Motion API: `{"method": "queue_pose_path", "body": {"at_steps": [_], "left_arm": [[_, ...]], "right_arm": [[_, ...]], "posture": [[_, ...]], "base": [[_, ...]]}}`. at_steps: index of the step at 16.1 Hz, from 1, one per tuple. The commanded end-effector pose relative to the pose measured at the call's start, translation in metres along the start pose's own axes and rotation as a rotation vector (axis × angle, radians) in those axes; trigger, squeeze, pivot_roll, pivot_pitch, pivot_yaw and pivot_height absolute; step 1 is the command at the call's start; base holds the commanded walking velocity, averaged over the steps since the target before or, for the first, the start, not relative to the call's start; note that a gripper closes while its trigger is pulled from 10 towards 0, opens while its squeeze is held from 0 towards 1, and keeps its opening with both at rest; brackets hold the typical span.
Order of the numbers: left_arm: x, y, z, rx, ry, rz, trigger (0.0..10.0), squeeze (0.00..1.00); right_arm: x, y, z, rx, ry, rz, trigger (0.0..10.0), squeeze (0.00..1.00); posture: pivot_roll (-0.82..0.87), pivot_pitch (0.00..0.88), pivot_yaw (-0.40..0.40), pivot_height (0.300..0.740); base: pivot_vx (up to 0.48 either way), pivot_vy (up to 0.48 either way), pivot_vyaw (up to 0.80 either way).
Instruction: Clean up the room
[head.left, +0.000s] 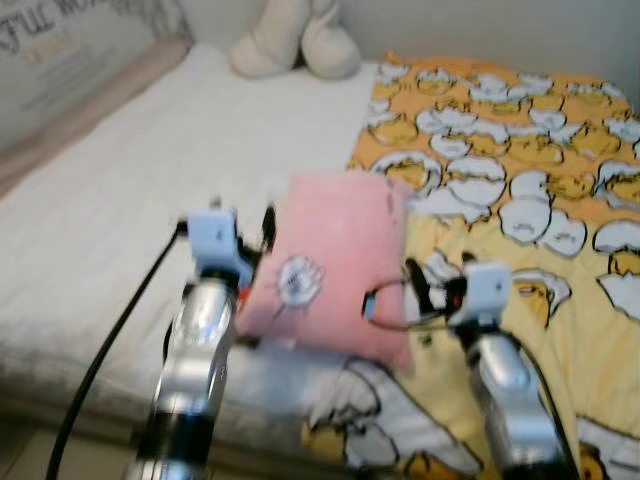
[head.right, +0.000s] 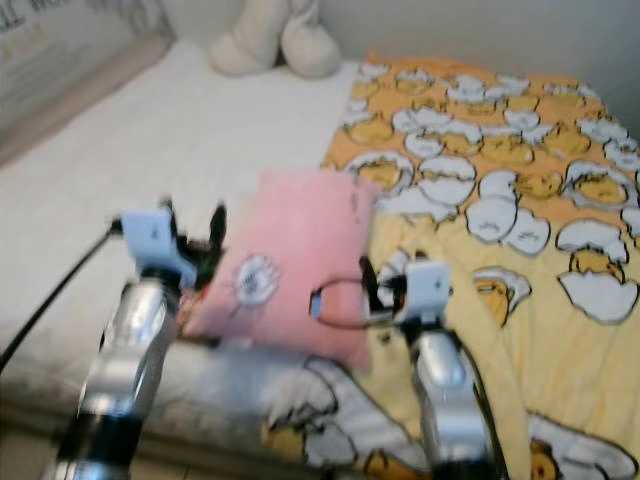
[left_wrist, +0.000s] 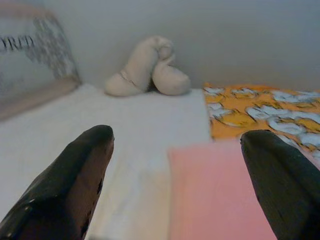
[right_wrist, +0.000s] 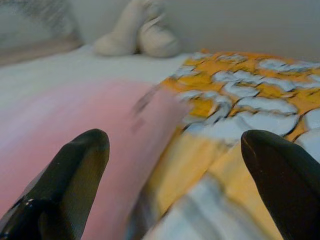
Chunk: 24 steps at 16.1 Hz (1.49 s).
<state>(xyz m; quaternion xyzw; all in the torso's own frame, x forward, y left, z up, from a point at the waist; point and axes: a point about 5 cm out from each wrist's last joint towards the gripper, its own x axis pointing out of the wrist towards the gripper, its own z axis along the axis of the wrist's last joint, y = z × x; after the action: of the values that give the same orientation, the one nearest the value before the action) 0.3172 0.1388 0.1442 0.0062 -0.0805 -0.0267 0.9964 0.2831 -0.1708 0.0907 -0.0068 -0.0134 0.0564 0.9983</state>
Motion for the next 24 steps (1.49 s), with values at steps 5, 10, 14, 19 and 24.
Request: {"method": "queue_pose_path", "body": {"at_steps": [5, 10, 14, 19, 24], "left_arm": [[0.041, 0.005, 0.017, -0.115, 0.238, -0.204, 10.0, 0.0], [0.027, 0.006, -0.046, -0.395, 0.696, -0.348, 10.0, 0.0], [0.052, 0.016, -0.025, -0.433, 0.61, -0.324, 10.0, 0.0], [0.058, 0.027, -0.026, -0.35, 0.61, -0.277, 10.0, 0.0], [-0.015, -0.001, 0.018, -0.148, 0.022, -0.31, 10.0, 0.0]], "right_arm": [[0.025, -0.032, 0.042, 0.199, 0.042, -0.141, 10.0, 0.0], [-0.004, -0.038, 0.014, 0.412, 0.405, -0.118, 10.0, 0.0], [-0.004, -0.038, 0.022, 0.458, 0.406, -0.133, 10.0, 0.0], [0.002, -0.036, 0.027, 0.455, 0.35, -0.125, 10.0, 0.0], [-0.079, -0.031, 0.055, -0.11, -0.035, -0.234, 10.0, 0.0]], "posture": [[-0.14, 0.0, 0.03, 0.74], [-0.2, 0.002, 0.073, 0.74], [-0.22, 0.031, 0.085, 0.74], [-0.24, 0.06, 0.098, 0.74], [-0.19, 0.0, 0.062, 0.74]], "base": [[0.0, 0.0, 0.0], [0.0, 0.0, 0.0], [0.0, 0.0, 0.0], [0.0, 0.0, 0.0], [0.0, 0.0, 0.0]]}}
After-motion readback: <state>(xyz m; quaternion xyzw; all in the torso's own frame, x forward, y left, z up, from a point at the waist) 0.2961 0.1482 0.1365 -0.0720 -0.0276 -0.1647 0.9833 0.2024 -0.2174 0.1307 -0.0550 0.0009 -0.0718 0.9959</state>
